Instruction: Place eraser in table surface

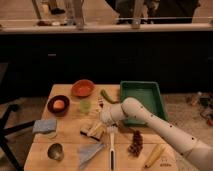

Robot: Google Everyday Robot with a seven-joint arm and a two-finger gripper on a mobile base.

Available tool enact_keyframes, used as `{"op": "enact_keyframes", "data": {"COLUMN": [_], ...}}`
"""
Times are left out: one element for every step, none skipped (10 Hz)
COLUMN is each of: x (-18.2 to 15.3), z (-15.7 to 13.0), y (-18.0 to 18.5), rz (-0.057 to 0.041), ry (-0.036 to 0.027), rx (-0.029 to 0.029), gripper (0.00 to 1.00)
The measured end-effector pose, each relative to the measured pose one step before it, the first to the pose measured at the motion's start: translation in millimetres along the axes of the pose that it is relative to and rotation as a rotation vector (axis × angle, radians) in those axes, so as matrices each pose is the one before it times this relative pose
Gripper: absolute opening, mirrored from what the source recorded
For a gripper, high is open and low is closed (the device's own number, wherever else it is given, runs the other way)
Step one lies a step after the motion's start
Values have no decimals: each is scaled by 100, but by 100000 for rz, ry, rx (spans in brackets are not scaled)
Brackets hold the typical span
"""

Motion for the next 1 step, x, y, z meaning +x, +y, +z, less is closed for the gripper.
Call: {"op": "enact_keyframes", "data": {"x": [3], "z": [0], "y": [-1], "rz": [9], "ry": [0], "rx": [1], "gripper": [80]}}
